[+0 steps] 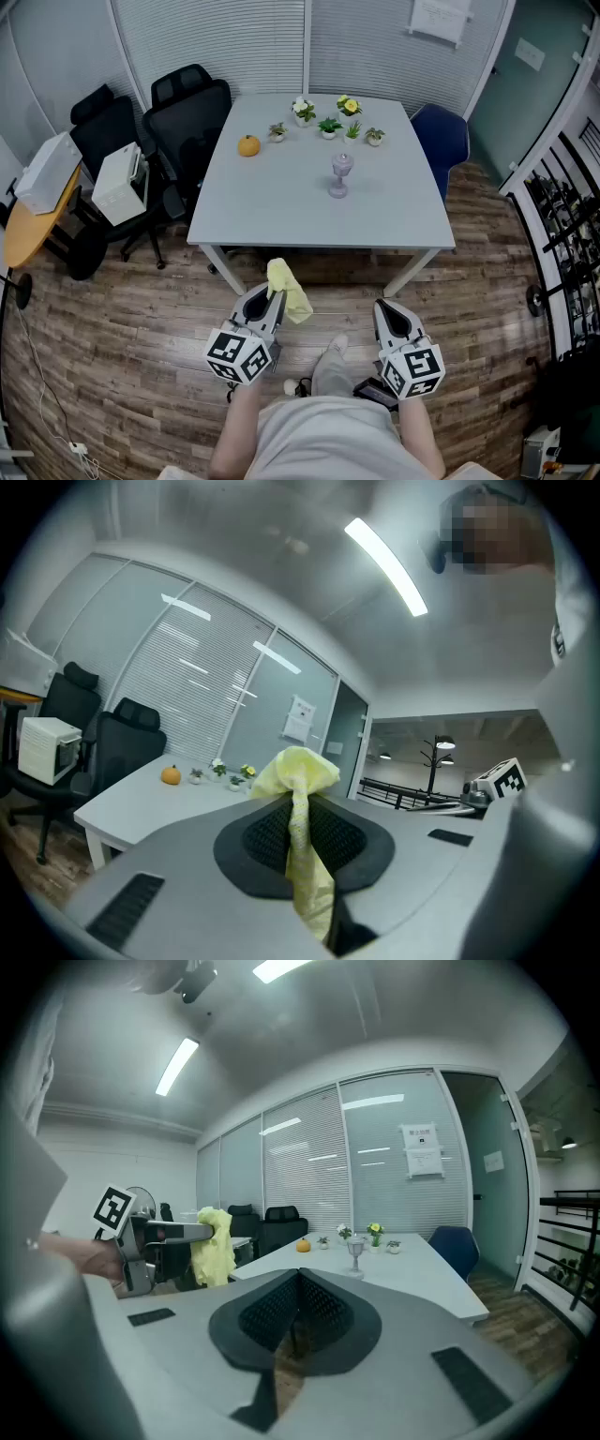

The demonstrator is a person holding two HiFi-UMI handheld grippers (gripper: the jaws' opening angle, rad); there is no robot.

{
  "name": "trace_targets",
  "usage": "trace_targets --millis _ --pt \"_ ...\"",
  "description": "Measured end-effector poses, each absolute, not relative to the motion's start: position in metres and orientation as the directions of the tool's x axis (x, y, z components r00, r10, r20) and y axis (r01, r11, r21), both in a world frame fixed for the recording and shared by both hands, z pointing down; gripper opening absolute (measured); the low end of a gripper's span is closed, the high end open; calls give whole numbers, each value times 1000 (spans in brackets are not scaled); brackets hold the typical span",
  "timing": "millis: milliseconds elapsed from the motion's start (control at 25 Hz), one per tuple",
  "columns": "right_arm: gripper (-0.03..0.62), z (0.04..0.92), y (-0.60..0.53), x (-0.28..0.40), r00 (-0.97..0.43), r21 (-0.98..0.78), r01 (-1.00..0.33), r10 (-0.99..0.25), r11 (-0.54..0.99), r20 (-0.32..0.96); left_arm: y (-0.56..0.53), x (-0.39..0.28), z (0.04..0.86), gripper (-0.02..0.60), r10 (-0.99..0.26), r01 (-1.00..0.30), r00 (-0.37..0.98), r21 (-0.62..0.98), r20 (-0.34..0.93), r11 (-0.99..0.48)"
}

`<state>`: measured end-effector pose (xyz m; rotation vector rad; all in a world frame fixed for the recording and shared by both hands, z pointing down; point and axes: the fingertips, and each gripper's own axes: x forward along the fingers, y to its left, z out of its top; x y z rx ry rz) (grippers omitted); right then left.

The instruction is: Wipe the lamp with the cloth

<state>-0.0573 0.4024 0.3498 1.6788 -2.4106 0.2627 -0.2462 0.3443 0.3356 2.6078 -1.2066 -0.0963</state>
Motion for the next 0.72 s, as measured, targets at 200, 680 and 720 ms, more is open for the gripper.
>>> trace_targets --millis 200,680,720 --pt "14 348 402 -53 -342 -27 -937 -903 347 259 347 -244 330 26 -757 -736 652 267 35 -622" --pt "324 349 398 -71 -414 -73 -910 -880 409 232 348 -247 337 26 -745 -729 665 262 49 -633" --pt "324 348 396 -69 -403 -51 -914 -885 403 233 346 -245 338 26 -742 -726 668 260 51 -636"
